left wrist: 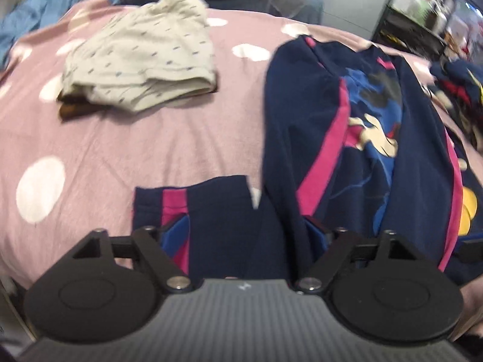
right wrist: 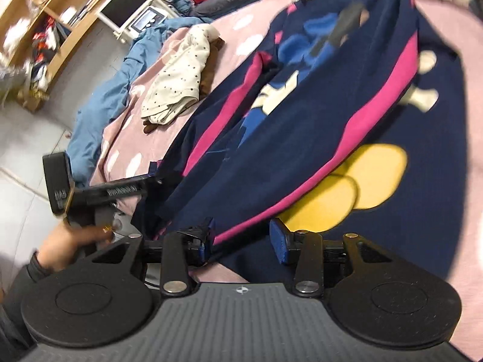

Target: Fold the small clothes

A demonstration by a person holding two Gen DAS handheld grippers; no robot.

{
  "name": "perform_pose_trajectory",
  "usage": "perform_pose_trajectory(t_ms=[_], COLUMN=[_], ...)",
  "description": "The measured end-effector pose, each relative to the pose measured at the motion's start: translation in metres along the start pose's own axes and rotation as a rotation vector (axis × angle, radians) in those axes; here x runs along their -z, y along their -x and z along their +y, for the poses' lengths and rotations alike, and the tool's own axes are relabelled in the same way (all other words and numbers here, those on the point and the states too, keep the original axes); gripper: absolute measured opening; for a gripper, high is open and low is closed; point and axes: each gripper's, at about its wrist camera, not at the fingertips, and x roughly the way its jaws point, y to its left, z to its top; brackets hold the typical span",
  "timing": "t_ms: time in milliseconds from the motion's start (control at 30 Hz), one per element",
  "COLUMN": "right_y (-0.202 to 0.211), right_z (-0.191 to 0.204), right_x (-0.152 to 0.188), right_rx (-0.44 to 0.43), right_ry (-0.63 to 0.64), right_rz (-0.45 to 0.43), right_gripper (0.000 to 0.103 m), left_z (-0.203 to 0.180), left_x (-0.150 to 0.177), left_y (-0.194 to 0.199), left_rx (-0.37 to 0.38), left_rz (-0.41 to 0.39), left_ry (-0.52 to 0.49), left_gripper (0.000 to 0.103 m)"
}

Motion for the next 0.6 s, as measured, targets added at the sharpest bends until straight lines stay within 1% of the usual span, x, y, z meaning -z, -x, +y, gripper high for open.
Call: perform_pose_trajectory(t_ms=[33,67,100,133,167,267,333,367,433,500,533,600], right_y=[-0.005,-0.007,-0.008,-0.008,-0.006,0.012,0.034,0.049,0.078,0.109,0.124,0.151], right_z=[0.002,0.006,0.011,0.016,0.018,0.019,0.014,0.009,-0.004,-0.023,-0.033,-0.054], right_x=[0.000,0.000,0.000,0.000,0.000,-0.005,-0.010,-0.012,-0.017,-0.020,-0.019,-0.014], right_rx=[0.007,0.011,0.021,0.025,0.032,0.030,0.071,0.099,0.174,0.242,0.279,0.374], right_ry=[-0.002,0.004,0.026,0.061,0.094,0.122,0.142,0.156,0.159,0.136,0.126,0.098], right_rz=[-0.004,-0.016,-0.031,-0.049,-0.062,-0.128,-0.190,-0.225,-0.290,-0.327,-0.337,-0.364], right_gripper=[0.070,0.062,0.031,0.014,0.008,0.007,0.007,0.007,0.007,0.007,0.007,0.007], left_z=[-0.005,-0.009,-0.012,-0.014,-0.014,-0.007,0.007,0.017,0.037,0.055,0.062,0.075], left_x=[-0.002,-0.004,-0.006,-0.008,-0.011,-0.018,-0.024,-0.028,-0.038,-0.049,-0.054,-0.063], left_y=[0.000,-0.001,-0.001,0.000,0.002,0.007,0.013,0.017,0.023,0.028,0.029,0.028], left_rx=[0.002,-0.005,-0.018,-0.020,-0.010,0.014,0.007,-0.010,-0.068,-0.120,-0.141,-0.180], left_rz=[-0.002,-0.006,-0.004,-0.008,-0.013,-0.024,-0.055,-0.079,-0.113,-0.138,-0.137,-0.142], left_ry=[-0.017,-0.034,-0.044,-0.050,-0.053,-0.045,-0.006,0.023,0.059,0.079,0.080,0.083], left_gripper=[0.066,0.049,0.033,0.026,0.009,0.008,0.006,0.004,0.004,0.004,0.004,0.005])
